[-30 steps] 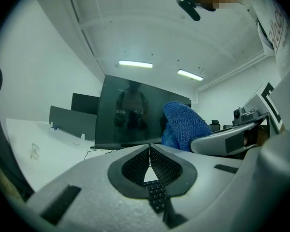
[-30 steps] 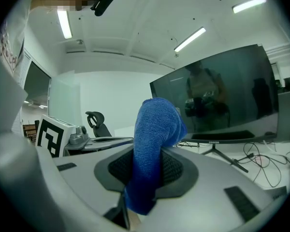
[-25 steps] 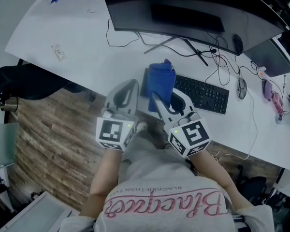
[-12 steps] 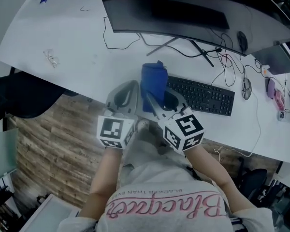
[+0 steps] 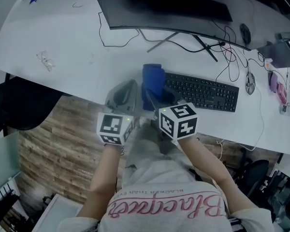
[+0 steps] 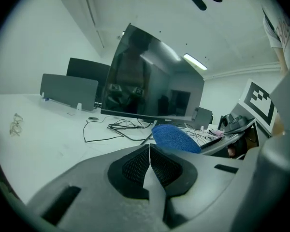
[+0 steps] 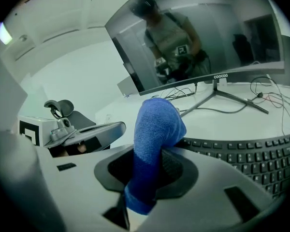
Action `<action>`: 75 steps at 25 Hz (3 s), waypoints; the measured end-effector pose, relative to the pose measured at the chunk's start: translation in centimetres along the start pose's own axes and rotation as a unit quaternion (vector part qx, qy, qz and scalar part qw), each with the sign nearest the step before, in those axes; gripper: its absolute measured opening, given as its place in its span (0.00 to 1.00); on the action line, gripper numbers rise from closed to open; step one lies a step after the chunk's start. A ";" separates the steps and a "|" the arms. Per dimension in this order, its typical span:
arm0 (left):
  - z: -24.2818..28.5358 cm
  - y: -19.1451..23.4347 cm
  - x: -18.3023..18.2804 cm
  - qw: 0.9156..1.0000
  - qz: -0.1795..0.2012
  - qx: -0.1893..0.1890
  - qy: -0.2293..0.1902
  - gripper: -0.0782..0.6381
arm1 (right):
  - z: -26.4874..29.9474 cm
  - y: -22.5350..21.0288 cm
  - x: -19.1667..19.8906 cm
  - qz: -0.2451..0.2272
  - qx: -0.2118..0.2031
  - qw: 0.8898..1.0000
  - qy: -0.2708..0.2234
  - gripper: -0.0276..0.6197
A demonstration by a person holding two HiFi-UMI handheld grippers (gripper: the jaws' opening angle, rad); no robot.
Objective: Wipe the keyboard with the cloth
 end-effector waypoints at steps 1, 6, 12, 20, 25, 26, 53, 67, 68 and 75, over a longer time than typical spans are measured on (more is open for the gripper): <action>0.1 0.3 0.2 1.000 -0.002 -0.003 0.003 0.12 | 0.2 -0.1 0.2 0.001 0.003 1.000 0.006 0.20; 0.3 0.7 1.0 1.000 -0.009 0.004 0.009 0.12 | 1.3 -0.5 0.8 0.003 0.024 0.999 0.032 0.20; 0.6 0.4 2.0 0.999 -0.016 0.022 0.020 0.12 | 2.0 -0.6 0.6 -0.012 0.063 0.995 0.074 0.20; 0.7 0.3 1.2 1.000 -0.011 0.023 0.015 0.12 | 2.0 -0.9 0.7 0.001 0.070 0.994 0.079 0.20; 0.8 0.1 1.0 1.000 -0.013 0.017 0.016 0.12 | 1.8 -1.3 0.7 0.009 0.064 0.995 0.077 0.20; 0.8 0.0 1.0 1.000 -0.015 0.017 0.016 0.12 | 1.7 -1.4 0.7 0.012 0.063 0.995 0.077 0.20; 3.2 -6.5 1.2 0.999 -0.008 -0.013 0.028 0.12 | -1.9 -6.6 1.4 0.016 0.031 0.997 0.075 0.20; 5.4 -10.7 0.8 0.999 0.005 -0.015 0.033 0.12 | -4.8 -10.1 1.9 0.018 0.035 0.997 0.073 0.20; 5.6 -11.1 0.8 0.999 0.007 -0.013 0.033 0.12 | -5.1 -10.4 2.0 0.017 0.035 0.996 0.074 0.20; 7.3 -13.5 0.4 0.999 0.017 -0.006 0.038 0.12 | -6.9 -12.5 2.2 0.021 0.040 0.996 0.075 0.20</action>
Point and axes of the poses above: the fingertips, and each gripper's own axes: z forward along the fingers, y to its left, x out of its underside, the point moved 10 cm from there along -z, backward along the fingers, and after that the axes turned 1 degree about -y, right-handed, at the moved point
